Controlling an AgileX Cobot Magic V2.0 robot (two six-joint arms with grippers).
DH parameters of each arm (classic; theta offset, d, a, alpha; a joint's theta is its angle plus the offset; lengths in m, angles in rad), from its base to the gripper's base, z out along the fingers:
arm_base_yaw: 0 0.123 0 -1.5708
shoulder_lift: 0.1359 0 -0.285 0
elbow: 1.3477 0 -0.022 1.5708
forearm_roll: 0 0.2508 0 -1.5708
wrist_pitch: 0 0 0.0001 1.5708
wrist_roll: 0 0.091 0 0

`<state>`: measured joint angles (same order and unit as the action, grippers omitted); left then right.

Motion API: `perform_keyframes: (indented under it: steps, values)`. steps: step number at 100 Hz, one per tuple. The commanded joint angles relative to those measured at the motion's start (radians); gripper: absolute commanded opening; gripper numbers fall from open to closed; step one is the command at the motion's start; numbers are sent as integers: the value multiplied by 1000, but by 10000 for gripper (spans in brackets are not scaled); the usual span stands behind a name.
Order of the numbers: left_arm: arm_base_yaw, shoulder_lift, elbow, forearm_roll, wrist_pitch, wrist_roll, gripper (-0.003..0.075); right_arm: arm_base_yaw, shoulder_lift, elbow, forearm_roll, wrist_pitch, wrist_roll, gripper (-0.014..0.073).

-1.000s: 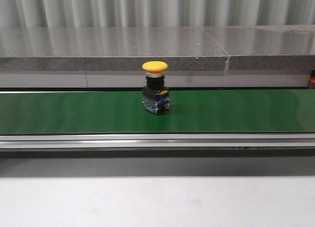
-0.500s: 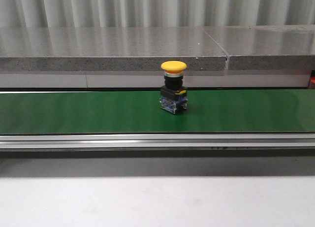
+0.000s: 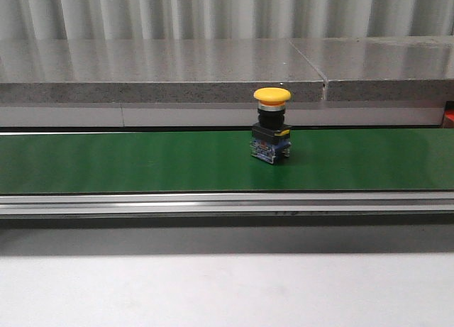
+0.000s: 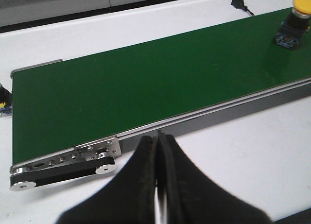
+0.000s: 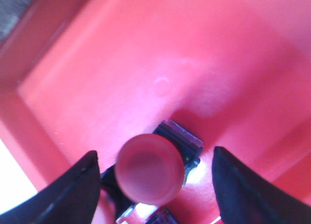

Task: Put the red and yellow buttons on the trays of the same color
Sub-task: 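Carry the red button into the red tray and open the right gripper, then move the right gripper down to the yellow button at the belt's end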

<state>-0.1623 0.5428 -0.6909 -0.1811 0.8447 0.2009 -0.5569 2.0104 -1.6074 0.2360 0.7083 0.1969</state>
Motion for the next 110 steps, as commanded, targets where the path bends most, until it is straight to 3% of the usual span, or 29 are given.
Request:
perform_keyframes:
  steps: [1,22,65,110]
  values:
    - [-6,4,-25,-22,-78,-4,-20,-2,-109,-29,-10,-18,-5,498]
    - [-6,4,-25,-22,-78,-4,-20,-1,-213,0,-10,10,-39,498]
    - [-6,4,-25,-22,-78,-4,-20,23,-486,297,-30,-47,-113,498]
    - [-6,4,-25,-22,-78,-4,-20,153,-709,454,-37,1,-134,498]
